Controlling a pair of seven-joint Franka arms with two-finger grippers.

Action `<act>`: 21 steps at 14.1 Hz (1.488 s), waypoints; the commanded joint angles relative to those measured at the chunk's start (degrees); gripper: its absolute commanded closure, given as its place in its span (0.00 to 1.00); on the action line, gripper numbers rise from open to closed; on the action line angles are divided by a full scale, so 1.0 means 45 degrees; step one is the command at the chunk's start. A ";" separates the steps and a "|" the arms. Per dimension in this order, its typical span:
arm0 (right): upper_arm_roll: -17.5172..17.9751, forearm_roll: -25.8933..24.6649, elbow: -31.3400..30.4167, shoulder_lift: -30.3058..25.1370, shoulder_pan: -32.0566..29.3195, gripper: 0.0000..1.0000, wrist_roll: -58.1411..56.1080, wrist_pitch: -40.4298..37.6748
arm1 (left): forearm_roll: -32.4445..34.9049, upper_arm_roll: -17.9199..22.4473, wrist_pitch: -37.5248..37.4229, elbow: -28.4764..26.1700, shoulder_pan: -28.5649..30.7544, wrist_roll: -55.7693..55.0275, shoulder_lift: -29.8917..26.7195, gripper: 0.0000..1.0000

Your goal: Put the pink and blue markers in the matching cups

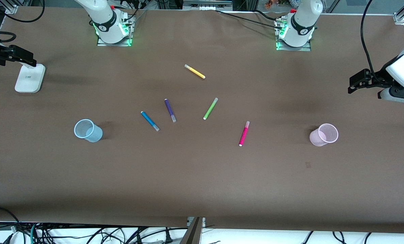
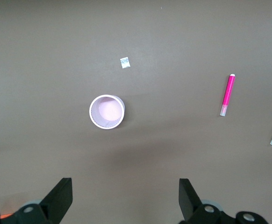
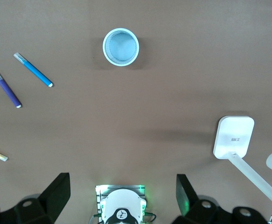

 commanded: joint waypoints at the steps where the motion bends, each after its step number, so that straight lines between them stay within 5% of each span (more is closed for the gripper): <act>1: -0.0007 0.0261 0.0086 0.0021 -0.0077 0.00 -0.0171 0.0022 | -0.0154 -0.0041 0.0139 -0.0316 0.0030 0.0238 -0.0327 0.00; 10: -0.0008 0.0280 0.0086 0.0158 -0.0096 0.00 0.0043 0.0139 | -0.0232 -0.0061 0.0100 -0.0316 -0.0028 0.0276 -0.0307 0.00; 15: 0.0188 0.0397 0.0086 0.1484 0.0138 0.00 -0.0132 0.0120 | -0.0896 -0.0157 0.0860 -0.0316 -0.0574 0.0043 0.0296 0.00; 21: 0.0188 0.1296 0.0028 0.3181 0.0916 0.00 -0.0171 0.0878 | -0.0799 -0.2283 0.3435 -0.0473 -0.0673 -0.1633 0.3261 0.00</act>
